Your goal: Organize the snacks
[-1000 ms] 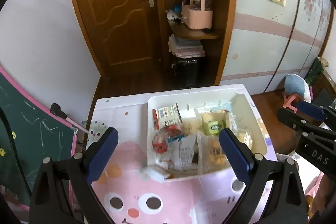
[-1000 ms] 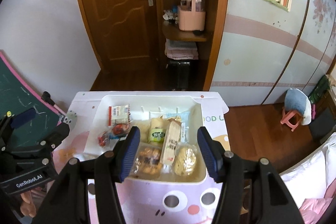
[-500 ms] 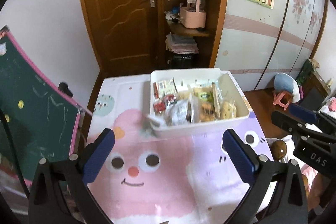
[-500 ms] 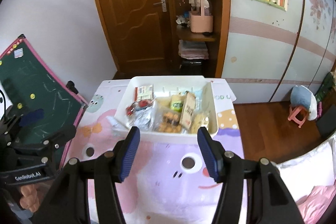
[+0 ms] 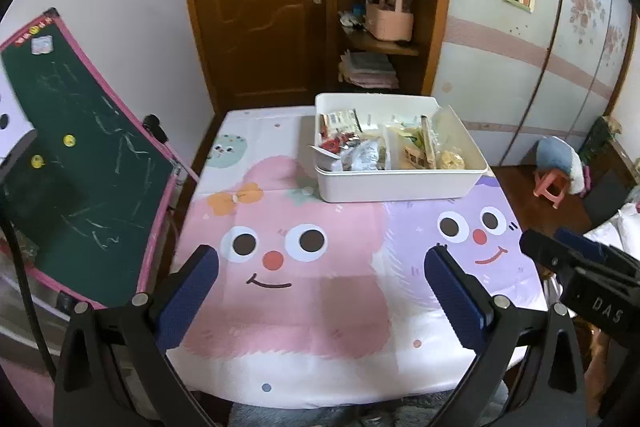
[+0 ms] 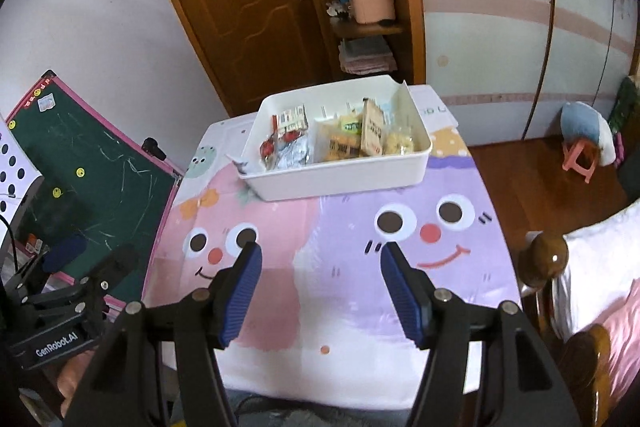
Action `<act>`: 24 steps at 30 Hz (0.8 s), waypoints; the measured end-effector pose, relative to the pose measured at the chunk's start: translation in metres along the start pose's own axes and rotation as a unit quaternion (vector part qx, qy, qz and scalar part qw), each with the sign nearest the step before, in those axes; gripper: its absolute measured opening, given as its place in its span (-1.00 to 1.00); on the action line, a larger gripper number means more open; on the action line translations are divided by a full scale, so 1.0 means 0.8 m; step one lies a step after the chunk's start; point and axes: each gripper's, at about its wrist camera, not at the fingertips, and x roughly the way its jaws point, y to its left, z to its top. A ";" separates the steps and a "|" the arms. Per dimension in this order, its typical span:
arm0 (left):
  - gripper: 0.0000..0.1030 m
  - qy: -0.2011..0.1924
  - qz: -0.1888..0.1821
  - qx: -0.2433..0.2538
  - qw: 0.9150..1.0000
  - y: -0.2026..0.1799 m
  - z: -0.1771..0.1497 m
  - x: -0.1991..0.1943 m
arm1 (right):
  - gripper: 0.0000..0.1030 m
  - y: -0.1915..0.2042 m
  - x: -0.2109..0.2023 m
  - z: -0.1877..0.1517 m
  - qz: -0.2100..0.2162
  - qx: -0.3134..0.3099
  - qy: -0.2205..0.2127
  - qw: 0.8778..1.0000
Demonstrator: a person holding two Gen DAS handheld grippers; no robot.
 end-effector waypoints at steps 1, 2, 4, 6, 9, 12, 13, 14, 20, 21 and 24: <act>0.99 -0.003 0.006 -0.001 1.000 -0.002 -0.002 -0.004 | 0.21 0.001 -0.002 -0.005 -0.007 -0.001 -0.002 1.000; 0.99 -0.005 0.011 -0.002 1.000 -0.003 -0.004 -0.007 | 0.21 0.002 -0.004 -0.009 -0.011 -0.003 -0.003 1.000; 0.99 -0.005 0.010 -0.003 1.000 -0.004 -0.008 -0.010 | 0.21 0.005 -0.006 -0.016 -0.022 -0.009 -0.003 1.000; 0.99 -0.002 0.009 -0.003 1.000 -0.007 -0.009 -0.009 | 0.21 0.006 -0.006 -0.022 -0.028 -0.014 -0.002 1.000; 0.99 -0.001 0.020 -0.004 1.000 -0.008 -0.009 -0.004 | 0.21 0.005 -0.006 -0.023 -0.030 -0.012 -0.004 0.999; 0.99 0.003 0.028 -0.005 1.000 -0.011 -0.010 0.001 | 0.21 0.009 -0.008 -0.023 -0.036 -0.021 -0.013 0.999; 0.99 0.006 0.028 -0.005 1.000 -0.012 -0.010 0.004 | 0.21 0.012 -0.008 -0.024 -0.037 -0.026 -0.015 0.999; 0.99 0.008 0.026 -0.007 1.000 -0.012 -0.011 0.005 | 0.21 0.015 -0.009 -0.024 -0.035 -0.032 -0.017 0.999; 0.99 0.022 0.021 -0.007 1.000 -0.015 -0.015 0.018 | 0.21 0.026 -0.013 -0.024 -0.045 -0.053 -0.036 0.997; 0.99 0.022 0.021 -0.006 1.000 -0.016 -0.015 0.019 | 0.21 0.027 -0.012 -0.023 -0.045 -0.055 -0.036 0.997; 0.99 0.019 0.021 -0.007 1.000 -0.017 -0.015 0.019 | 0.21 0.025 -0.009 -0.024 -0.041 -0.052 -0.034 0.997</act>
